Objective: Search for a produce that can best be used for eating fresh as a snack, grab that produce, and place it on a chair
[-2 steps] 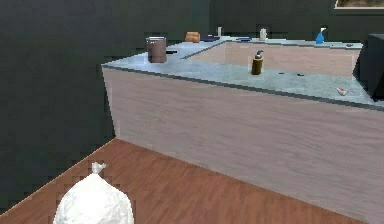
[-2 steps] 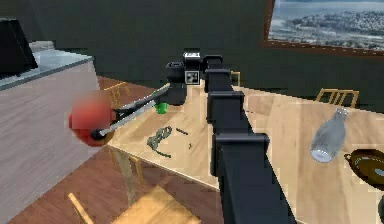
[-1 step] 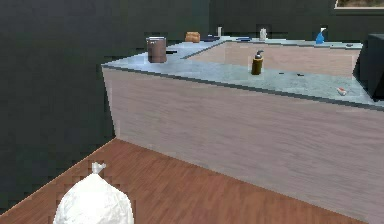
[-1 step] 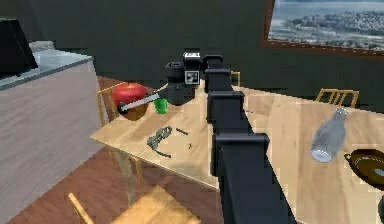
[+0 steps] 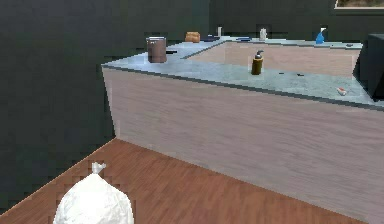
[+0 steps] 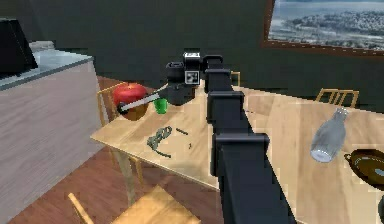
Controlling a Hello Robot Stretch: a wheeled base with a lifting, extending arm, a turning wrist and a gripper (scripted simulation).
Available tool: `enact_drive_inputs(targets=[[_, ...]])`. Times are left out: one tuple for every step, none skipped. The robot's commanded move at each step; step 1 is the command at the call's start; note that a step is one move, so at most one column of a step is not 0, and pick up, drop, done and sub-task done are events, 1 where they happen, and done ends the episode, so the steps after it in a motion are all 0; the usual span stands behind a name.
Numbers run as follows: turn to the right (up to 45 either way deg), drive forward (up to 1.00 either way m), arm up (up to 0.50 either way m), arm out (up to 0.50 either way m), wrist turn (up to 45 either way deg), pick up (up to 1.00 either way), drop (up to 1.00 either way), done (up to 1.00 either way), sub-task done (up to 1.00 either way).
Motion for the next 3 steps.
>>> enact_drive_inputs(targets=[[0.0,0.0,-0.5,0.0,0.0,0.0,0.0,0.0,0.0],[0.0,0.0,0.0,0.0,0.0,0.0,1.0,0.0,0.0],[0.0,0.0,0.0,-0.1,0.0,0.0,0.0,0.0,0.0]])
